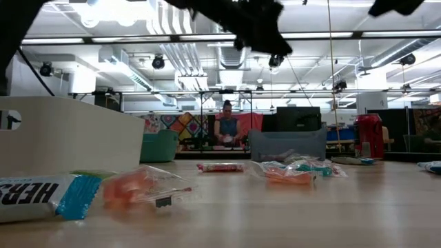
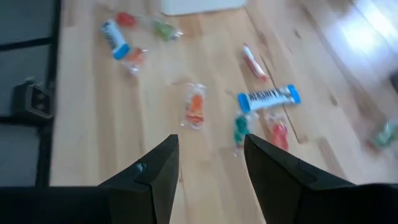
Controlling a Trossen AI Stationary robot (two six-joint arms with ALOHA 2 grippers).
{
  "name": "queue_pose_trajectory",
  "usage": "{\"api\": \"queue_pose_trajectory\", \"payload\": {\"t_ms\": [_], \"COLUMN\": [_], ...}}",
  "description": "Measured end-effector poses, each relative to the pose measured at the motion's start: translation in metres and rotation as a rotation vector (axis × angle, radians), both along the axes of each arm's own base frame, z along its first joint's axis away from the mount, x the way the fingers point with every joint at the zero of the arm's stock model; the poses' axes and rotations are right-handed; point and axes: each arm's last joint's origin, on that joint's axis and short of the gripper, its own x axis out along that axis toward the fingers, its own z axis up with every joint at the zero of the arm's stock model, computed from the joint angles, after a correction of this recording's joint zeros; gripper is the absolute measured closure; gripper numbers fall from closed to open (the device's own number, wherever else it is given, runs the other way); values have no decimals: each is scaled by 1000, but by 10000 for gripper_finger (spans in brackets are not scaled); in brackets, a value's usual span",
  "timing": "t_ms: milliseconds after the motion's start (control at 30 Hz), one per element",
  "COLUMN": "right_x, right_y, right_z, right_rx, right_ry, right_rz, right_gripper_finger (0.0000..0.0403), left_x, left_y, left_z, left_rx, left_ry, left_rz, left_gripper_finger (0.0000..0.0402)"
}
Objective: Sort candy
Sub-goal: Put the green gummy candy into the white bin
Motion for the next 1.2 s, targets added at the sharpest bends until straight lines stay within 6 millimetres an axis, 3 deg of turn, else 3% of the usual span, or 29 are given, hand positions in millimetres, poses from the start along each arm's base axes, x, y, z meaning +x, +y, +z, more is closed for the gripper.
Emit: {"api": "queue_pose_trajectory", "payload": {"t_ms": [233,400,567,767,1067,1200], "right_x": [-1,0,5,10,23,25], "right_y": [-8,-16,-29,-47,-67,-80], "right_z": [-19,-27,-35,-45,-70,-82], "right_rx": [46,71,93,45,60,92], "right_ry": [47,67,56,37,-180,-160], "right_rz": [-115,-204,-341,-447,-638,-684], "right_gripper_finger": [229,229,229,230,230,230], "left_x": [-41,-77,-112,-148,-168,-169], "left_y": [-47,-74,-97,-117,-128,-128], "left_z": [25,32,29,11,-12,-15], "left_rx": [-2,-62,-128,-146,-168,-151], "left_ry": [-49,-76,-140,-191,-206,-203], "left_rz": [-98,-142,-161,-71,0,31], "left_gripper_finger": [316,322,323,323,323,323]}}
